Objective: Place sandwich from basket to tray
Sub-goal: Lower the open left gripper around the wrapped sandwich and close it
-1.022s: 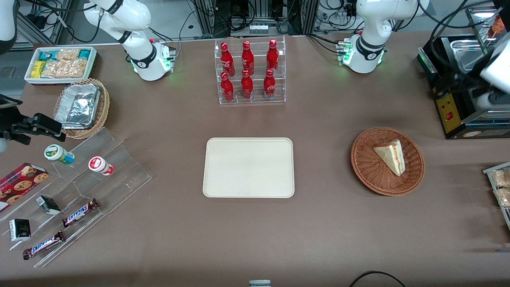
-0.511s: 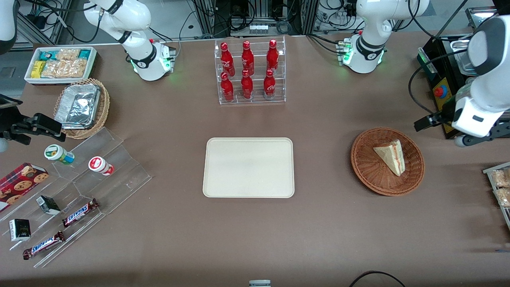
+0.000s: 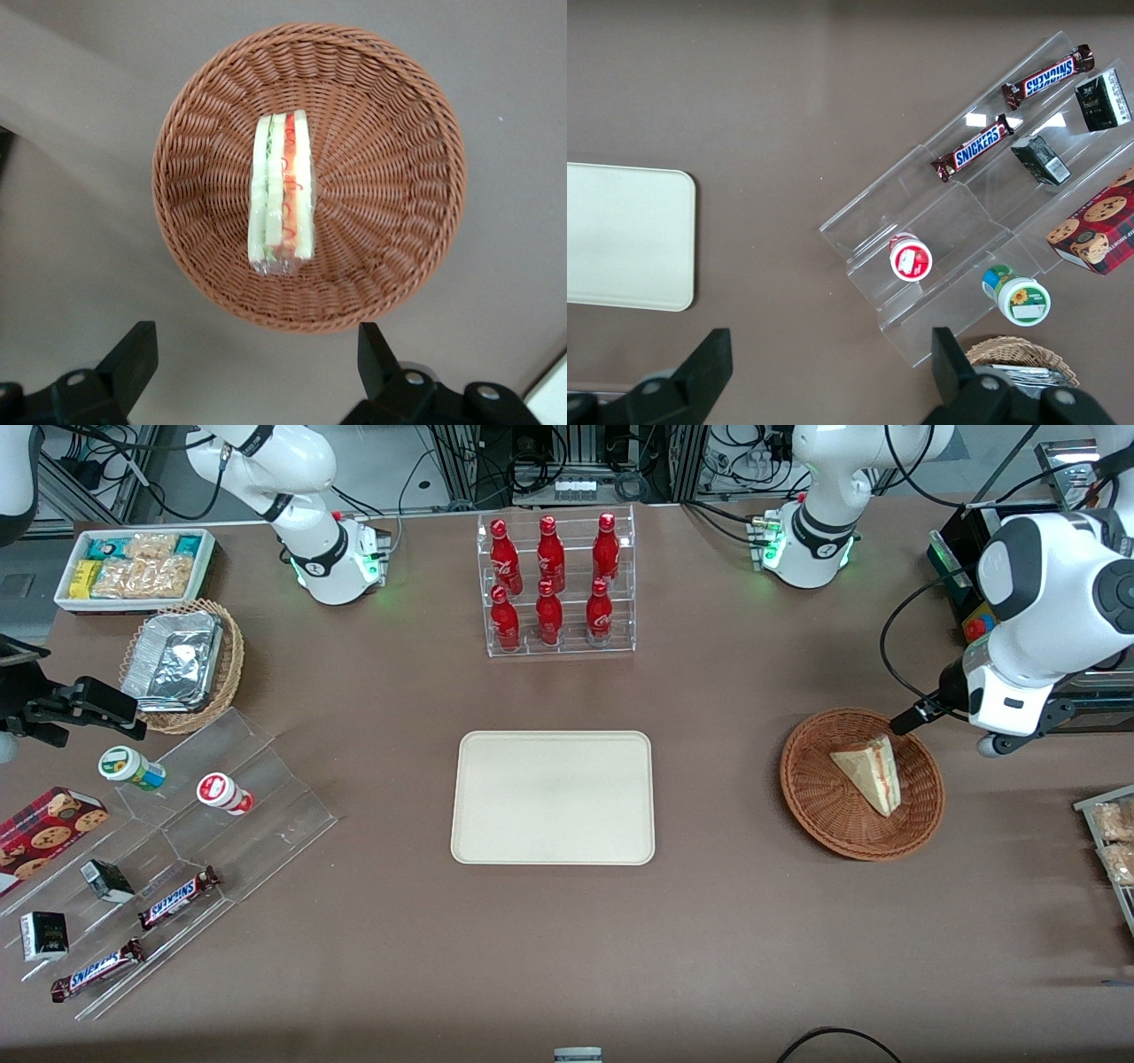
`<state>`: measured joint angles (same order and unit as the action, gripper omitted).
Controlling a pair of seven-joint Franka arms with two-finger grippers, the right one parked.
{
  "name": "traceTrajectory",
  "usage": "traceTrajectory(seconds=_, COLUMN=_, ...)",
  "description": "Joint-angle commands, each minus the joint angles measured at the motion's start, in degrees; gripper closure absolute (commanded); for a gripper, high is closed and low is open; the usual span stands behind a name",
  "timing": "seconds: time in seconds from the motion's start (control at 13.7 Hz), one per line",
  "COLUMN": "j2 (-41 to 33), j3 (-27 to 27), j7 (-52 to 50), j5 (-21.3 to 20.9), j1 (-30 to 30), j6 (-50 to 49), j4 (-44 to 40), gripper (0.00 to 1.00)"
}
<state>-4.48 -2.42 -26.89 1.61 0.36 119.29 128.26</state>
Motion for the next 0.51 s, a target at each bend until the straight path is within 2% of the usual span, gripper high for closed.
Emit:
traceTrajectory(seconds=0.0, j2=-1.41, j3=0.40, j7=-1.06, j5=0.94, j1=0.61, j6=7.32, j4=5.32, gripper=0.00)
traceTrajectory(seconds=0.15, j2=1.21, j3=0.40, j7=-3.24, j5=2.51, j1=0.52, j6=12.69, j4=6.21, gripper=0.00)
traceTrajectory(seconds=0.44, j2=6.31, j3=0.40, j7=-4.39, j5=2.79, j1=0.26, j6=22.54, j4=7.53, gripper=0.00)
